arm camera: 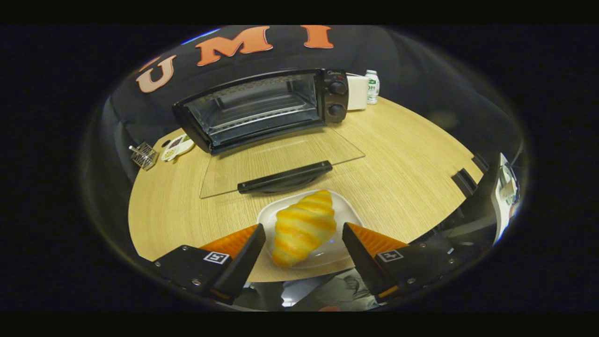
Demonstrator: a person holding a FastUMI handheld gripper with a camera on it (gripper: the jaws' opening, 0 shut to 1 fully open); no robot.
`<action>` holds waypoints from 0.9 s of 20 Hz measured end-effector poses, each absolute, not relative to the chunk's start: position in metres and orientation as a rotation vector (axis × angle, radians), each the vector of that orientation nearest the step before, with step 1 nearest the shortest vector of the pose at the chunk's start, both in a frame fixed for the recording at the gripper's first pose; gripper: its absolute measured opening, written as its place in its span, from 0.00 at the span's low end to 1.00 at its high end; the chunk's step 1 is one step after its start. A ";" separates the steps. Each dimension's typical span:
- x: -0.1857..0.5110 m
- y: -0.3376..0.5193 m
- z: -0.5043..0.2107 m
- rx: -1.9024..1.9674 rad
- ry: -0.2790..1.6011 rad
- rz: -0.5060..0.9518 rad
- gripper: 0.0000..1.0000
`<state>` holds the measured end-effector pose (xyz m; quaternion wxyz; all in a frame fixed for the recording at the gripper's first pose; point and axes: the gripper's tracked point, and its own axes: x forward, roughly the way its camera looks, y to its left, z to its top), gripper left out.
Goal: Open the toaster oven, put the food inside, and close the toaster oven door.
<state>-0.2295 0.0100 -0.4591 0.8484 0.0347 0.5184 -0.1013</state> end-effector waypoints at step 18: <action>-0.252 0.022 -0.497 0.104 1.176 -0.271 0.64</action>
